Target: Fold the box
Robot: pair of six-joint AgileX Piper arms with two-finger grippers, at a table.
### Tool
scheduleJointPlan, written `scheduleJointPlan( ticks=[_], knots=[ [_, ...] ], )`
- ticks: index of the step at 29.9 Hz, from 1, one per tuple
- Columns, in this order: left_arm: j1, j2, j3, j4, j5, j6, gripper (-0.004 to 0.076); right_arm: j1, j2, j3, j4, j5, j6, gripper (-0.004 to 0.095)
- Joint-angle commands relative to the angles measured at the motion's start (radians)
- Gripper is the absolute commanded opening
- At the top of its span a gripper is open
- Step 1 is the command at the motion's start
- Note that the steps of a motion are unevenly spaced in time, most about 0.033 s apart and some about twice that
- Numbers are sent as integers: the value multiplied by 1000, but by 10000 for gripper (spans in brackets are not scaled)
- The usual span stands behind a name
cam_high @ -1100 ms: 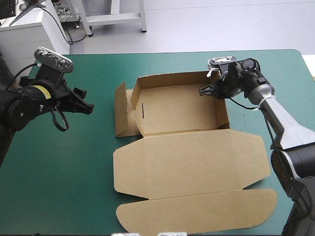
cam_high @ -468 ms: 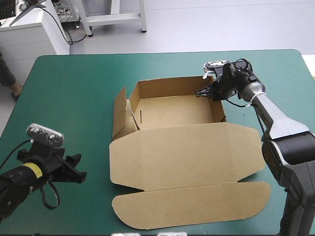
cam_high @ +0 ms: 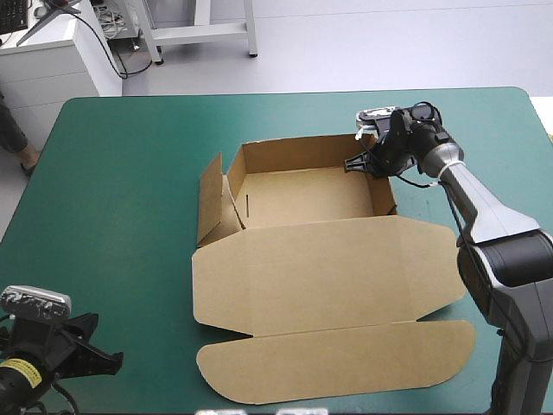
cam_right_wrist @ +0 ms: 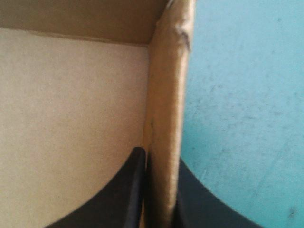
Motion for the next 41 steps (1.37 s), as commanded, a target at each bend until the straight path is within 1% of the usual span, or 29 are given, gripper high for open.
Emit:
scheduleJointPlan(
  ticks=[1, 3, 5, 8, 13, 22, 28, 31, 34, 41],
  knots=[
    [1, -10, -22, 56, -13, -31, -8, 7, -30, -73, 27, 74, -23, 244],
    [1, -21, -20, 78, -11, -56, -8, 7, -30, -120, 23, 109, -23, 341],
    [1, -24, -20, 87, -11, -51, -8, 7, -30, -176, 13, 149, -23, 407],
    [1, -24, -20, 87, -11, -51, -8, 7, -30, -249, -22, 235, -23, 450],
    [1, -24, -18, 90, -9, -51, -8, 7, -78, -287, -22, 234, -23, 476],
    [1, -24, 79, 77, -28, -74, -8, 7, -171, -287, -34, 234, -36, 502],
    [1, -24, 79, 81, -51, -77, -8, 7, -170, -247, -35, 234, -39, 519],
    [1, -24, 79, 81, -53, -77, -8, 7, -170, -187, -79, 234, -39, 519],
    [1, -24, 79, 81, -61, -77, -8, 7, -156, -133, -82, 224, -39, 519],
    [1, -24, 79, 79, -61, -77, -8, 7, -62, -102, -5, 206, -29, 513]
  ],
)
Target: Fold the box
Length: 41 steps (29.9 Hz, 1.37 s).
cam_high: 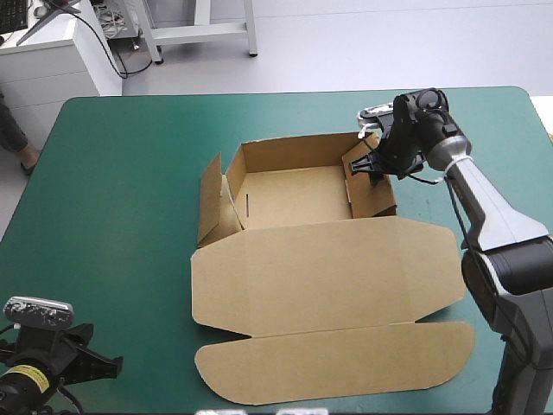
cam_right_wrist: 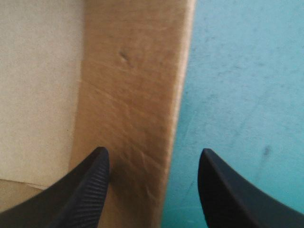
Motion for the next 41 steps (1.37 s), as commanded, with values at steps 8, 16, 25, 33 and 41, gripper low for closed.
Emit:
scheduleJointPlan(
  ticks=[8, 16, 25, 33, 41],
  knots=[
    [1, 11, -24, 8, -57, -10, -8, -3, 23, -20, 53, 7, 6, 124],
    [1, 11, -24, 8, -57, 1, -8, -3, -15, -34, 45, 8, 19, -19],
    [1, 11, -24, 8, -72, 1, -8, -3, -198, -99, -60, 8, 50, -19],
    [1, 11, -24, 8, -76, 1, -8, -3, -378, -101, -127, 8, 99, -19],
    [1, 11, -24, -11, -112, 31, 155, -3, -468, -99, -116, 8, 106, -19]
  ],
)
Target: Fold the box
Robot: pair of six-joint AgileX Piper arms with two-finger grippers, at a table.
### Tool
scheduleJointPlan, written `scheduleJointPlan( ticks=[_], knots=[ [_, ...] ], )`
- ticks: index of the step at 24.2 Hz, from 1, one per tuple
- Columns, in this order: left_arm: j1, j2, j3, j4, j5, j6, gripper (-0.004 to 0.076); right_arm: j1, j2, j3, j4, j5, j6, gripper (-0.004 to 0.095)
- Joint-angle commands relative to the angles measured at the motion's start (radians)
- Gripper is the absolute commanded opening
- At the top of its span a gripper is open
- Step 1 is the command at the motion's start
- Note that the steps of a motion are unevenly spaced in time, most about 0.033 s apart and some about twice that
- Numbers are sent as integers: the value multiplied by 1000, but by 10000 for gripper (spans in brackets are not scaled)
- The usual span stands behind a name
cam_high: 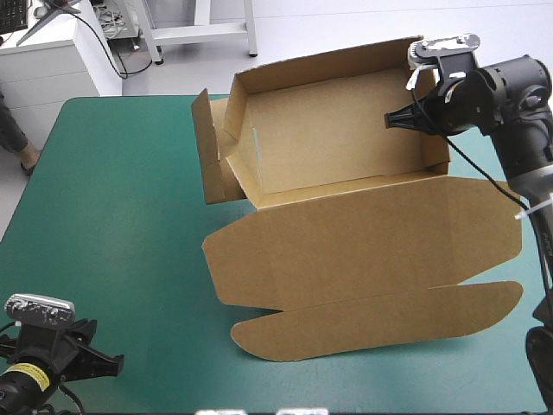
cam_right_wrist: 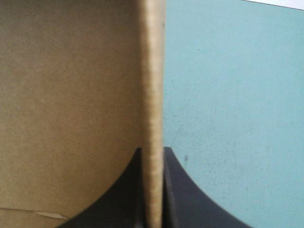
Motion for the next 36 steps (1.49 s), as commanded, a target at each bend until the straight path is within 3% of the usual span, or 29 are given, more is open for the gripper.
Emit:
scheduleJointPlan(
  ticks=[1, 6, 8, 14, 17, 19, 25, 31, 36],
  knots=[
    [1, 11, -24, -20, -84, 5, 207, -3, -75, -31, 0, 3, 11, -19],
    [1, 11, -24, -63, -162, 5, 463, -3, -107, -29, 0, 3, 11, -19],
    [1, 11, -24, -96, -214, -4, 509, -3, -112, -27, 0, 3, 11, -19],
    [1, 11, -26, -394, -329, 2, 512, -3, -117, -27, 17, 3, -14, -19],
    [1, 16, -26, -365, -480, 2, 512, -3, -117, -27, 17, 3, -24, -19],
    [1, 48, -43, -298, -511, 2, 507, -3, -117, -27, 17, 3, -34, -19],
    [1, 318, -267, -176, -470, -13, 473, -3, -117, -27, 17, 3, -34, -19],
    [3, 638, -586, -116, -321, -13, 473, -3, -117, -27, 17, 3, -34, -19],
    [106, 802, -724, -157, -274, -2, 473, -3, -117, -27, 17, 3, -44, -19]
  ],
)
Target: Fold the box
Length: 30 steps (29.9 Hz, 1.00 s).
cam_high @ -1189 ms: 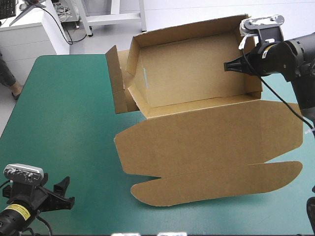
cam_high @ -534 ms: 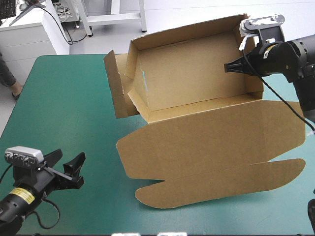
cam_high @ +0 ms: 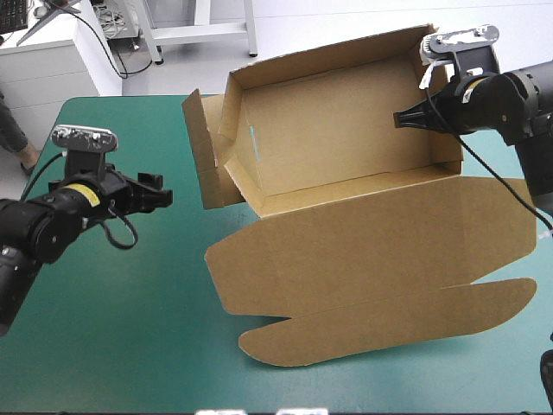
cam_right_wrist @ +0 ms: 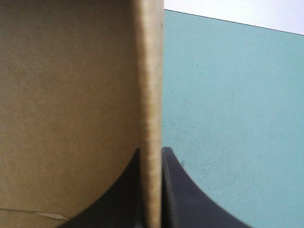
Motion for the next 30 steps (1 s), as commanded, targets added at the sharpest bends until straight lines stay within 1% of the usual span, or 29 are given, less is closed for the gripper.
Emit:
scheduleJointPlan(
  ticks=[1, 4, 8, 10, 13, 15, 23, 30],
  knots=[
    [93, 75, -97, -57, -25, 17, 473, -3, -43, -27, 5, 2, -1, -19],
    [221, 138, -116, -239, -29, 130, 473, -3, -43, -27, 5, 2, -1, -19],
    [370, 231, -116, -580, -33, 382, 473, -3, -43, -27, 5, 2, -1, -19],
    [422, 278, -116, -733, -20, 508, 473, -3, -43, -27, 5, 2, -1, -19],
    [469, 349, -116, -929, 11, 642, 473, -3, -43, -27, 5, 2, -1, -19],
    [473, 396, -116, -1008, 23, 712, 473, -3, -43, -27, 5, 2, -1, -19],
    [437, 561, -116, -1343, 101, 912, 473, -3, -41, -27, 1, 2, -1, -19],
    [346, 611, -116, -1463, 102, 985, 473, -3, -8, -27, -4, 2, -1, -19]
  ],
)
